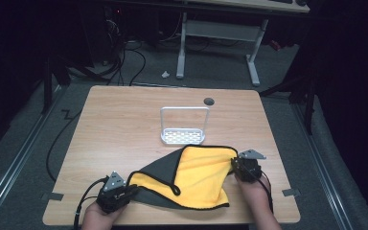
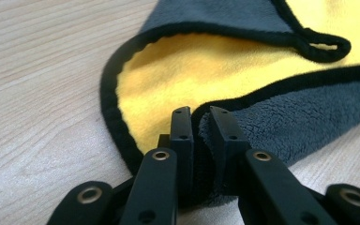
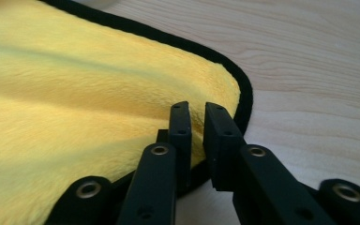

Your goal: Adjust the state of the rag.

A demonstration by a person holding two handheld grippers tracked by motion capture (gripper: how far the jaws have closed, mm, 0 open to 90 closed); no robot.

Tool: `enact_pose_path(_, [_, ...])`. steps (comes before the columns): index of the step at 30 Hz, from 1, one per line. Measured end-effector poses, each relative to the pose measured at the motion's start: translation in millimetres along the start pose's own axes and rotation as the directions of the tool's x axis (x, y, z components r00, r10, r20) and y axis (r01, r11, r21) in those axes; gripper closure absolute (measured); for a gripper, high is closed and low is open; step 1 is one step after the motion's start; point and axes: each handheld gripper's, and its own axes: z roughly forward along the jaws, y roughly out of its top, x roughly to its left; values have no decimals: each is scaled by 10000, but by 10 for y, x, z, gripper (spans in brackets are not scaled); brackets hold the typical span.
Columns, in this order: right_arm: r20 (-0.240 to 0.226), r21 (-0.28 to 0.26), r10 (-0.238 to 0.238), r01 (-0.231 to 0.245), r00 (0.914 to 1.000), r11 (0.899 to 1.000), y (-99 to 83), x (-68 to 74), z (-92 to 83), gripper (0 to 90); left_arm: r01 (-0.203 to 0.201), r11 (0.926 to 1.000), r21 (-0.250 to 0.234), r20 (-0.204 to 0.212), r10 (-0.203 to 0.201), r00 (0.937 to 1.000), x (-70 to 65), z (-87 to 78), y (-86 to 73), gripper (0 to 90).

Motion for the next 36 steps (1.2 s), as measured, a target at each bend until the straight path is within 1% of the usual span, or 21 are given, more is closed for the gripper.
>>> enact_pose_path(2, [-109, -104, -106, 105, 9999, 9999, -47, 42, -80, 793, 32, 10000, 3, 46, -32, 10000, 11, 2, 0, 799])
enact_pose_path(4, [-775, -287, -15, -7, 9970, 9996, -240, 164, -359, 779, 44, 10000, -51, 71, -44, 10000, 16, 12, 4, 795])
enact_pose_path(6, [-1281, -357, -103, 57, 9917, 9993, -351, 273, -532, 757, -73, 10000, -46, 63, 74, 10000, 14, 23, 11, 789])
enact_pose_path(7, [-1281, -357, -103, 57, 9917, 9993, -351, 273, -532, 757, -61, 10000, -77, 82, 62, 9999, 10, 31, 13, 788])
enact_pose_path(10, [-1672, -420, -196, 128, 9857, 9990, -463, 445, -678, 731, -79, 10000, -42, 162, 80, 9998, 9, 44, 27, 788])
enact_pose_path(12, [-1931, 40, -257, 270, 9808, 9996, -523, 582, -597, 701, -91, 10000, -19, 234, 91, 9997, 3, 55, 37, 785])
enact_pose_path(13, [-1931, 40, -257, 270, 9808, 9996, -523, 582, -597, 701, -106, 9999, 1, 268, 106, 9996, -2, 61, 44, 785])
enact_pose_path(14, [-2127, 204, -400, 454, 9763, 9988, -524, 660, -542, 651, -146, 9999, 12, 297, 146, 9995, -12, 68, 50, 785])
enact_pose_path(17, [-2030, 240, -441, 500, 9782, 9985, -503, 716, -518, 635, -325, 9994, 71, 445, 321, 9985, -48, 87, 63, 785])
enact_pose_path(19, [-2323, 213, -660, 729, 9704, 9971, -499, 742, -499, 844, -353, 9994, 71, 534, 349, 9980, -71, 99, 68, 784])
enact_pose_path(20, [-1956, 165, -1174, 1230, 9736, 9923, -492, 788, -520, 895, -411, 9991, 107, 581, 404, 9975, -76, 100, 69, 784])
enact_pose_path(22, [-1731, 84, -1313, 1348, 9761, 9908, -483, 772, -546, 896, -404, 9991, 132, 662, 395, 9970, -84, 100, 70, 783])
enact_pose_path(24, [-1282, -362, -927, 887, 9874, 9954, -451, 632, -663, 898, -362, 9992, 149, 816, 348, 9961, -100, 104, 70, 781])
enact_pose_path(25, [-567, -1004, -585, 526, 9967, 9936, -379, 447, -868, 897, -360, 9992, 161, 1173, 338, 9925, -142, 124, 74, 778])
enact_pose_path(26, [-567, -1004, -585, 526, 9967, 9936, -379, 447, -868, 897, -360, 9992, 161, 1173, 338, 9925, -142, 124, 74, 777])
enact_pose_path(27, [138, -1643, -500, 516, 9987, 9851, -303, 326, -1109, 886, -486, 9986, 196, 1264, 457, 9909, -176, 138, 78, 776])
enact_pose_path(28, [307, -2005, -351, 406, 9989, 9789, -277, 281, -1215, 804, -619, 9979, 200, 1277, 589, 9901, -215, 152, 85, 773])
enact_pose_path(32, [305, -2104, -144, 205, 9994, 9774, -272, 203, -1293, 770, -835, 9962, 262, 1452, 788, 9863, -299, 165, 116, 733])
enact_pose_path(34, [145, -1512, -172, 192, 9997, 9883, -355, 194, -1107, 777, -860, 9962, 98, 1462, 837, 9857, -307, 133, 123, 709])
enact_pose_path(35, [145, -1512, -172, 192, 9997, 9883, -355, 194, -1107, 777, -828, 9966, 18, 1419, 817, 9865, -299, 108, 131, 709])
enact_pose_path(36, [-36, -1139, -130, 125, 9999, 9934, -428, 201, -968, 776, -602, 9978, -263, 1344, 632, 9889, -264, 47, 147, 683])
